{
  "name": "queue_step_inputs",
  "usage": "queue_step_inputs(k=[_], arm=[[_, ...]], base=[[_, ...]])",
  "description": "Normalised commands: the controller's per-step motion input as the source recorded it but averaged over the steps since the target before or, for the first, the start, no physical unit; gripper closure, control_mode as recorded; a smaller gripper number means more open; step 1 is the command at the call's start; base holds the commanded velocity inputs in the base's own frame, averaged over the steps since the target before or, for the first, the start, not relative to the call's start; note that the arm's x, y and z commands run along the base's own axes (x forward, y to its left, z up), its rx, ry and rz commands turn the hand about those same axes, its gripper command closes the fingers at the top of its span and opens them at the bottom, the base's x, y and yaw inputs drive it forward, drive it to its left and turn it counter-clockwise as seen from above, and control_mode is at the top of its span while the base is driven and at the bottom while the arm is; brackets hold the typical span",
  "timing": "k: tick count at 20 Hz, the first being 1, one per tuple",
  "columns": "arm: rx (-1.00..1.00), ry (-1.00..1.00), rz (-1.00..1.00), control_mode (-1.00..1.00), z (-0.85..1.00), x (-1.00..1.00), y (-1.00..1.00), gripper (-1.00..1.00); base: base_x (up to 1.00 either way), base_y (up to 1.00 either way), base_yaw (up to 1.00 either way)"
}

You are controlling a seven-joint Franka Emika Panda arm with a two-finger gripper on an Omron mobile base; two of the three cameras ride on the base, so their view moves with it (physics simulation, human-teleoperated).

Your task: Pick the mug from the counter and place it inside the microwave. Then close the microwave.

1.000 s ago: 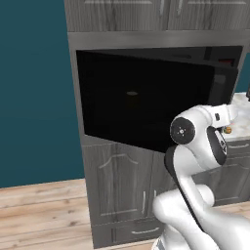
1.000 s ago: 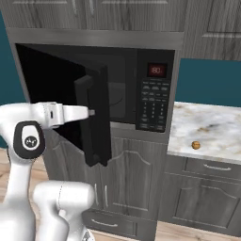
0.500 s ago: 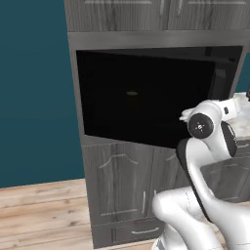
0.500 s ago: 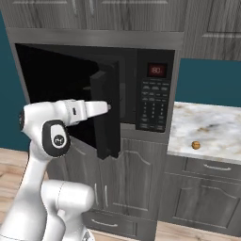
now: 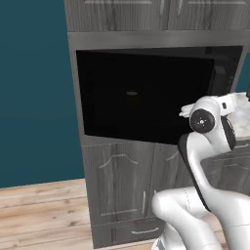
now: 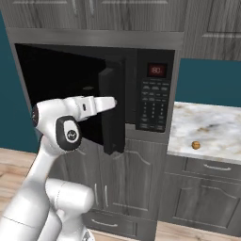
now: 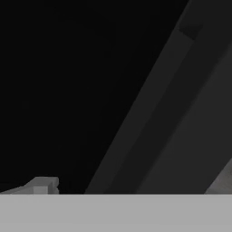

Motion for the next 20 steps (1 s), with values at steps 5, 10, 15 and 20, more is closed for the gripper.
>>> queue_step_inputs(k=[5, 10, 15, 20], arm=[[0.0, 0.0, 0.01, -1.0, 0.0, 0.46, -0.04, -1.0], [0.0, 0.0, 0.01, -1.0, 0.0, 0.49, -0.02, -1.0], [0.0, 0.0, 0.01, -1.0, 0.0, 0.44, -0.01, -1.0], [0.0, 0.0, 0.01, -1.0, 0.0, 0.47, -0.03, -1.0]], base=[[0.0, 0.0, 0.0], [0.0, 0.0, 0.0], [0.0, 0.0, 0.0], [0.0, 0.0, 0.0]])
